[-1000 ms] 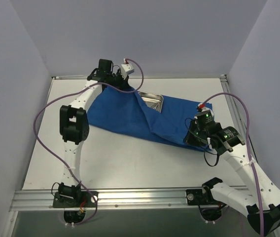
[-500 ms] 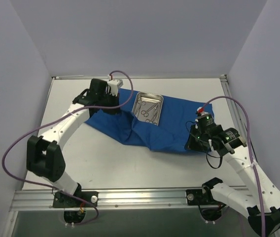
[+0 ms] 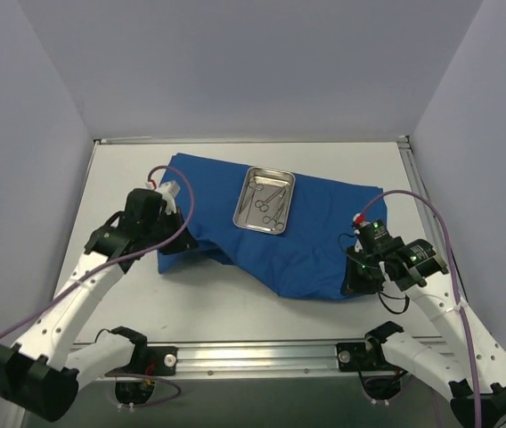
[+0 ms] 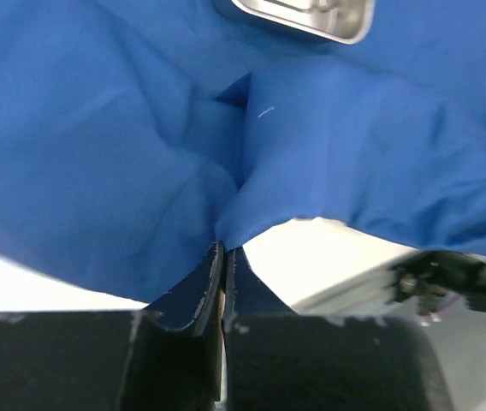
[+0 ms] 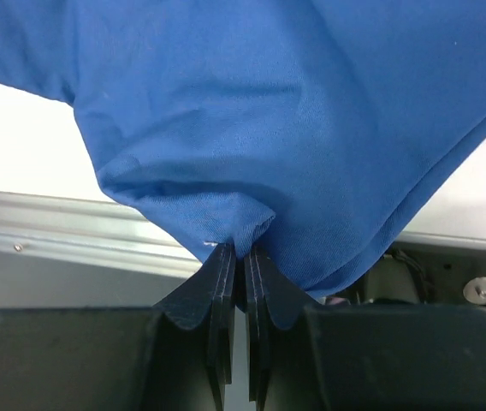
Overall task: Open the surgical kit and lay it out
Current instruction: Open the surgical kit at the center of the board.
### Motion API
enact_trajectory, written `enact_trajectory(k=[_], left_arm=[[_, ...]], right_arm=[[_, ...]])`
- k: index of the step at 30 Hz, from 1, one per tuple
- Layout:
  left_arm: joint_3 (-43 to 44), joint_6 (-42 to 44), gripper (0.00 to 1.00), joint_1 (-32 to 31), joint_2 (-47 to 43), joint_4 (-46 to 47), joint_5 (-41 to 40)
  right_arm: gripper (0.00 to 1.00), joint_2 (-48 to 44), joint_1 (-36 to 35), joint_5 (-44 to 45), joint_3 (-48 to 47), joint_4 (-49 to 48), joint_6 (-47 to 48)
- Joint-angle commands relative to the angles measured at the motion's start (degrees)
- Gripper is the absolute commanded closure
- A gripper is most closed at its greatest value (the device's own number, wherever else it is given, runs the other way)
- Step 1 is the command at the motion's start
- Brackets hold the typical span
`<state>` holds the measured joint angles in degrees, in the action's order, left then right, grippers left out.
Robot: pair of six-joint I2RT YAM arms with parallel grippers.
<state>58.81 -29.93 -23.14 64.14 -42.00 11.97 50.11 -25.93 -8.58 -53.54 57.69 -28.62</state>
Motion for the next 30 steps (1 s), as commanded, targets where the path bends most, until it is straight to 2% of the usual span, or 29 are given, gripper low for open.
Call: enact_trajectory(k=[1, 3, 7, 11, 13, 15, 16, 19, 21, 22, 23, 24, 25, 27, 29, 30], left_arm=[[-1.32, -8.91, 0.98, -0.68, -9.53, -5.36, 0.34], [-1.06, -10.57, 0.98, -0.77, -12.53, -9.74, -0.89], [-1.94, -12.95, 0.96, -0.95, -18.07, -12.58, -0.02], [-2.03, -13.22, 0.84, -0.95, -18.96, -14.87, 3.32], [-3.34, -15.06, 0.65, -0.95, -21.32, -15.4, 5.78], [-4.75, -15.33, 0.49, -0.95, -23.17, -15.39, 7.62], [-5.19, -15.24, 0.44, -0.86, -24.92, -15.57, 8.07], [-5.37, -14.46, 0.39, -0.95, -25.21, -15.75, 8.33], [-2.58, -12.61, 0.41, -0.86, -24.15, -14.43, 7.03], [-1.51, -12.35, 0.49, -0.95, -23.02, -13.47, 4.67], [-0.37, -11.65, 0.54, -0.95, -22.48, -10.68, 2.64], [0.51, -10.77, 0.58, -0.95, -21.35, -8.13, 1.14], [1.3, -10.5, 0.65, -0.86, -18.73, -5.4, -0.09], [2.1, -8.22, 0.8, -0.86, -14.59, 4.0, -1.07], [5.25, -5.07, 0.95, -0.6, -6.16, 10.23, -4.56], [7.09, -3.74, 0.98, 0.1, -2.48, 11.92, -5.19]], right_arm=[[0.98, -1.06, 0.01, -1.97, -0.16, 5.85, 1.81], [0.98, -1.24, 0.01, -1.71, -0.25, 7.69, 2.34], [0.97, -3.43, -0.08, -3.54, 0.19, 9.98, 2.78], [0.92, -4.84, -0.26, -9.61, 3.0, 9.98, 1.9], [0.9, -5.72, -0.35, -8.92, 3.18, 9.98, 1.64], [0.72, -6.6, -0.61, -9.35, 3.26, 10.07, 1.03], [0.57, -7.47, -0.7, -9.09, 3.27, 9.9, -0.46], [0.34, -6.44, -0.87, -5.6, 1.87, 9.11, -1.52], [0.32, -5.11, -0.79, -2.95, 0.2, 7.45, -1.52], [0.32, -2.76, -0.79, -1.37, -0.86, 4.91, -1.79], [0.33, -1.43, -0.79, 0.82, -3.04, 3.15, -1.96], [0.35, -0.2, -0.7, 1.8, -3.76, 0.69, -2.49], [0.41, 2.69, -0.61, 3.38, -4.55, -3.68, -2.84], [0.46, 5.95, -0.43, 8.12, -7.1, -8.36, -3.02], [0.55, 10.35, 0.18, 12.08, -8.33, -14.95, -3.37], [0.58, 11.75, 0.7, 13.66, -8.6, -17.67, -2.85]])
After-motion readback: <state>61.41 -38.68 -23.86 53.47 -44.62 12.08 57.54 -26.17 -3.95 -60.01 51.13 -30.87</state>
